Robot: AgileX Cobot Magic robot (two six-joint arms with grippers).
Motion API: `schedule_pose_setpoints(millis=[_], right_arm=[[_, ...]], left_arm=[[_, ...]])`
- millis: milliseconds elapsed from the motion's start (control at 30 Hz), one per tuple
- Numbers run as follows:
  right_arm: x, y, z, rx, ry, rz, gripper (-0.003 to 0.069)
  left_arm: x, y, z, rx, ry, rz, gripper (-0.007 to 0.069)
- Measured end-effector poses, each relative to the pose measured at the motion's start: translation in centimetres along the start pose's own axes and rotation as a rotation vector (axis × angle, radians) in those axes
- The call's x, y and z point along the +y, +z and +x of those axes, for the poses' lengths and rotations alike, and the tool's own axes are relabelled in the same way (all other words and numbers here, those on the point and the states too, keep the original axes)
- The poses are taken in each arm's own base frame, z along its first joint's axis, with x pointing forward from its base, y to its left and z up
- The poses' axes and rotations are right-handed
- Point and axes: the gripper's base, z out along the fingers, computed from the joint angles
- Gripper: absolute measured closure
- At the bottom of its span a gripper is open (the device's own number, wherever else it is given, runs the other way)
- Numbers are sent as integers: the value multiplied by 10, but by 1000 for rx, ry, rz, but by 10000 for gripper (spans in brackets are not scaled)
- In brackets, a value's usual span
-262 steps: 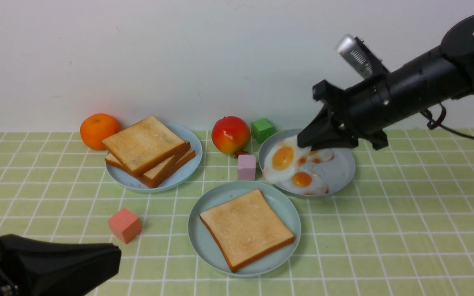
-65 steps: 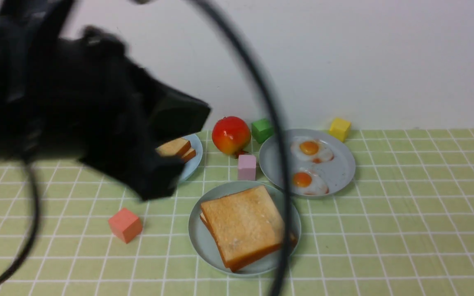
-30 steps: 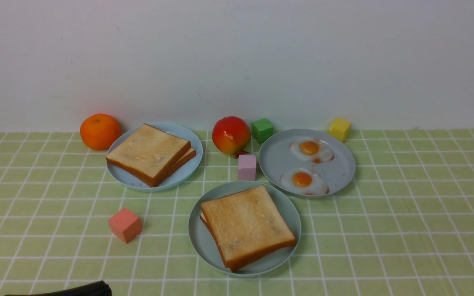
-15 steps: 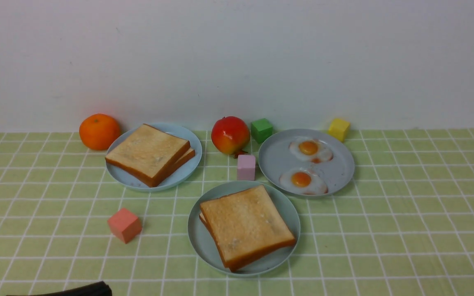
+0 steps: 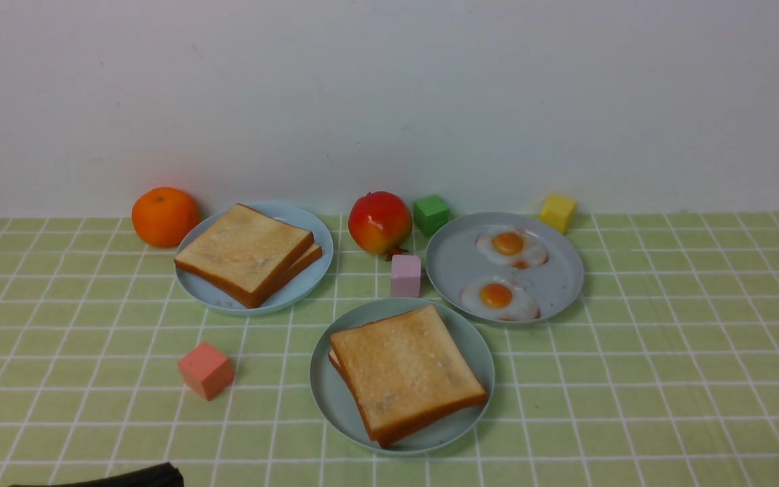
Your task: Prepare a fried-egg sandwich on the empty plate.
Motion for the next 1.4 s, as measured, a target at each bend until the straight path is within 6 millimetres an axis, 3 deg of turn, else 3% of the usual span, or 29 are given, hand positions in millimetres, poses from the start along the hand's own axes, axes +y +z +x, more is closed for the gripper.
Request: schedule_pose_setpoints(millis=[1300, 1400], right_arm=[[0, 0, 0, 12, -9, 2, 655], [0, 0, 0, 12, -9, 2, 652]], left_arm=[[1, -1, 1, -5, 28, -7, 622], [11, -10, 2, -74, 55, -125, 627]])
